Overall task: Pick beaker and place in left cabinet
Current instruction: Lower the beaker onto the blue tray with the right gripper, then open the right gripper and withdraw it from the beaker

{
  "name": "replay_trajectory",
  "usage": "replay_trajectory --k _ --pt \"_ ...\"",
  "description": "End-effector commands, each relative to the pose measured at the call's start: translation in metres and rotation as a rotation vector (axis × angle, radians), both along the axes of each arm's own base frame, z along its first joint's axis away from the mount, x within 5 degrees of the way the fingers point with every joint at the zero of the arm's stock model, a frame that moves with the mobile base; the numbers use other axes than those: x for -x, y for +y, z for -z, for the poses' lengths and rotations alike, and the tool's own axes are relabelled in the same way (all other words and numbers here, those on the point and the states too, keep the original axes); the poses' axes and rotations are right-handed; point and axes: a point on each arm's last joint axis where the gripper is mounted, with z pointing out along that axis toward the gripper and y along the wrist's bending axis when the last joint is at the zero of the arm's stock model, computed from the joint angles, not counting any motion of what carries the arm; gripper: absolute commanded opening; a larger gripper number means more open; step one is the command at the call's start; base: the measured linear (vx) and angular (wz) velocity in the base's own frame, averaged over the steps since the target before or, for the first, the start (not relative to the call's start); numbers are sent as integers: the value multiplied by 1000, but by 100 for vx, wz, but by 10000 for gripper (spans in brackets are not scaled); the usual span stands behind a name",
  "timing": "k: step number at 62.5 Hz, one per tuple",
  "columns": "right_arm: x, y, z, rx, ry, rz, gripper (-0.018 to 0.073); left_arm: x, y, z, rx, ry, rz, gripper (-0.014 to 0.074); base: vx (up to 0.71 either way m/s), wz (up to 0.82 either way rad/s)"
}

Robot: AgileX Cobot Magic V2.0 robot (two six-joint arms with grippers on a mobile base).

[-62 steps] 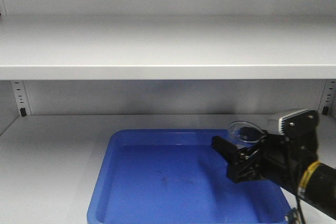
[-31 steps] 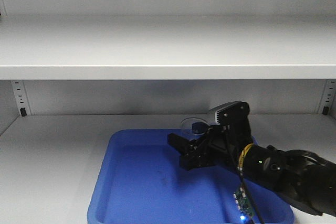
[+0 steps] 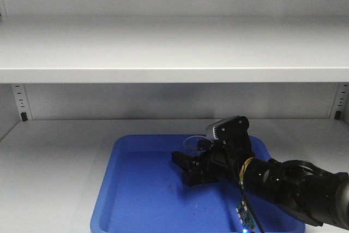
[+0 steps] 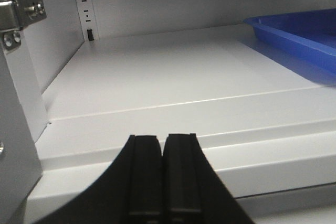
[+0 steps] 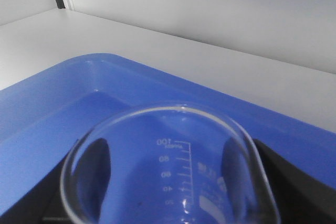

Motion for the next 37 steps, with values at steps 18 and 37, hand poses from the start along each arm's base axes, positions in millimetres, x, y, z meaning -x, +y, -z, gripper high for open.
replay_trajectory --k 18,37 --pt "2 1 -33 -66 -101 -16 584 1 -1 -4 17 -92 15 -8 0 0" --pt "8 -1 -49 -75 -137 -14 645 1 -1 -4 17 -92 15 -8 0 0"
